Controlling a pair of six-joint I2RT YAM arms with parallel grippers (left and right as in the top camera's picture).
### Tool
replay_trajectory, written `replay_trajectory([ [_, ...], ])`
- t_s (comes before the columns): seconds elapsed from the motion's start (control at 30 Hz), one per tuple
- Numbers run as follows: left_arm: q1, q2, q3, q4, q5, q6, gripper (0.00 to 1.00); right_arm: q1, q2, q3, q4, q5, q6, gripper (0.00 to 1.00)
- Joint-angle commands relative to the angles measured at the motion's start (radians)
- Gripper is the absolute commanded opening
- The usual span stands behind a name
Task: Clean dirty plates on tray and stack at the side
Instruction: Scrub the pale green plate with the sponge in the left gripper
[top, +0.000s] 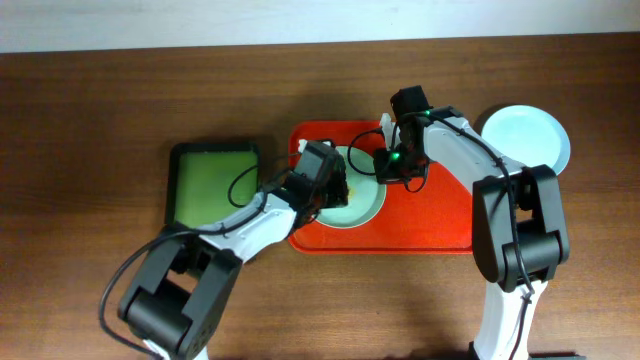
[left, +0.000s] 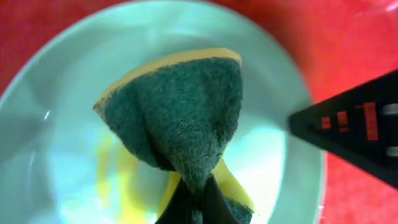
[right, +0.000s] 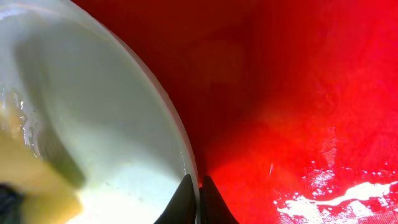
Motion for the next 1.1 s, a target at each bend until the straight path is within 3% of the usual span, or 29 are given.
replay_trajectory([
  [0.0,-0.008,0.02,0.018,-0.031,-0.039,-0.01,0.0,0.01,0.015,-0.01,0.003,-0.004,0.012,0.04],
  [0.17,0.013,0.019,0.02,-0.177,-0.253,0.134,0.0,0.01,0.015,-0.01,-0.008,-0.003,0.011,0.04],
  [0.27,0.043,0.009,0.079,-0.293,-0.278,0.15,0.0,0.01,0.015,-0.01,-0.009,-0.003,0.012,0.04],
  [0.33,0.045,-0.004,0.138,-0.341,-0.232,0.15,0.0,0.01,0.015,-0.01,-0.009,-0.004,0.012,0.04],
  [0.47,0.036,-0.01,0.19,-0.301,0.034,0.108,0.0,0.01,0.015,-0.01,-0.009,-0.004,0.012,0.04],
  [0.53,0.017,0.012,0.19,-0.279,0.056,0.047,0.0,0.01,0.015,-0.01,-0.008,-0.004,0.012,0.04],
  [0.7,-0.031,0.109,0.19,-0.242,0.048,0.047,0.0,0.01,0.015,-0.01,-0.016,-0.004,0.012,0.04],
  [0.9,0.031,0.132,0.19,-0.356,-0.241,0.087,0.0,0.01,0.015,-0.01,-0.02,0.003,0.011,0.04],
  [1.07,0.095,0.127,0.225,-0.429,-0.307,0.132,0.0,0.01,0.015,-0.01,-0.02,0.003,0.011,0.04],
])
